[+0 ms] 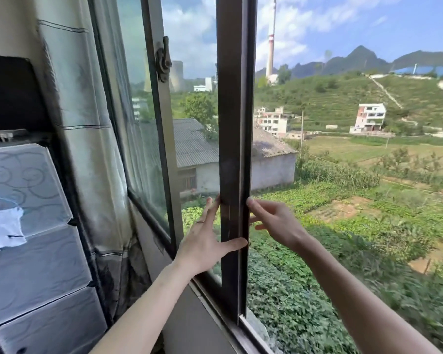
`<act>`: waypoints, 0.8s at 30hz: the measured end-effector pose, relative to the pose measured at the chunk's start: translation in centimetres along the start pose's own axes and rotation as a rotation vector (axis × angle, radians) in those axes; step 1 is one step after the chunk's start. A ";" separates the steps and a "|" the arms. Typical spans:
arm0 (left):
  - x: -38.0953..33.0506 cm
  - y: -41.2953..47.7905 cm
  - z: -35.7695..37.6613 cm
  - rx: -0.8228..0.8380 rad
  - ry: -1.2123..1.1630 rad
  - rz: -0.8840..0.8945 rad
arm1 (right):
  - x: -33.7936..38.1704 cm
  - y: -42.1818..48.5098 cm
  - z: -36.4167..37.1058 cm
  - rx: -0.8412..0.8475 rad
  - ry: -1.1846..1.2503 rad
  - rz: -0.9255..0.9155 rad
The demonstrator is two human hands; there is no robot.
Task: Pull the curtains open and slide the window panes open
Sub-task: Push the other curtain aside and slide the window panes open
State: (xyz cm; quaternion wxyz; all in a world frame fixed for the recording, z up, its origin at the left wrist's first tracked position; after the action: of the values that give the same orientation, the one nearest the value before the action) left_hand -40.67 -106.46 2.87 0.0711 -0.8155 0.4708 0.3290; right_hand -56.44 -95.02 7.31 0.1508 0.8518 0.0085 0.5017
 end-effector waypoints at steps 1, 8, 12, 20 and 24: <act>0.6 0.4 -0.2 -0.022 0.025 -0.006 | -0.1 0.6 0.2 0.008 -0.007 -0.019; 3.6 2.3 -2.1 -0.215 0.072 -0.106 | -1.5 5.8 2.1 -0.025 0.030 -0.095; 5.4 3.4 -3.0 -0.283 0.025 -0.124 | -2.5 8.9 3.4 -0.027 0.043 -0.055; 9.2 5.8 -5.4 -0.370 0.017 -0.128 | -2.9 14.2 5.2 0.003 0.082 0.016; 11.3 7.2 -5.8 -0.379 -0.022 -0.119 | -2.7 16.4 5.7 0.012 0.093 0.027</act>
State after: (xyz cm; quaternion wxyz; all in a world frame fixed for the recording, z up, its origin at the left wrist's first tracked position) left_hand -39.96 -121.00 1.95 -0.0594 -0.8371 0.3507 0.4156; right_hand -55.11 -112.56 6.75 0.1384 0.8283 0.0070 0.5429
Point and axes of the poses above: each hand's wrist, its own y-axis towards the middle knuckle, its own z-axis out of the palm, x = y × z, the point moved 2 cm from there along y, towards the middle knuckle, and after that the axes turned 15 degrees about x, right-handed, at the moved point
